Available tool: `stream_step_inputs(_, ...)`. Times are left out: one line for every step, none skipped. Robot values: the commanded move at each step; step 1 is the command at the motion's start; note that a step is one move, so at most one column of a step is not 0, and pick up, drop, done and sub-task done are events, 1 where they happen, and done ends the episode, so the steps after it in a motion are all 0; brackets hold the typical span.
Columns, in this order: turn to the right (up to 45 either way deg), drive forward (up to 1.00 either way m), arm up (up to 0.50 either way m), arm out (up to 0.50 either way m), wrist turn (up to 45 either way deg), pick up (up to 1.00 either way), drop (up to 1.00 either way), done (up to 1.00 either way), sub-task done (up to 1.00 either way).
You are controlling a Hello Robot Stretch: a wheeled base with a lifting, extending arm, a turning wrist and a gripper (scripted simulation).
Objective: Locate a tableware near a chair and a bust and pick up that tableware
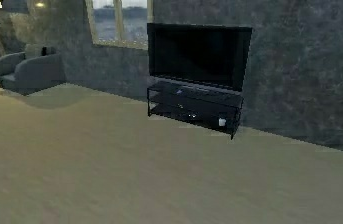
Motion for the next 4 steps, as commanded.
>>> stream_step_inputs(3.0, 0.0, 0.0, 0.0, 0.0, 0.0, 0.0, 0.0, 0.0)
stream_step_inputs(-45.0, 0.0, 0.0, 0.0, 0.0, 0.0, 0.0, 0.0, 0.0)
stream_step_inputs(-45.0, 0.0, 0.0, 0.0, 0.0, 0.0, 0.0, 0.0, 0.0)
stream_step_inputs(-9.0, 0.0, 0.0, 0.0, 0.0, 0.0, 0.0, 0.0, 0.0)
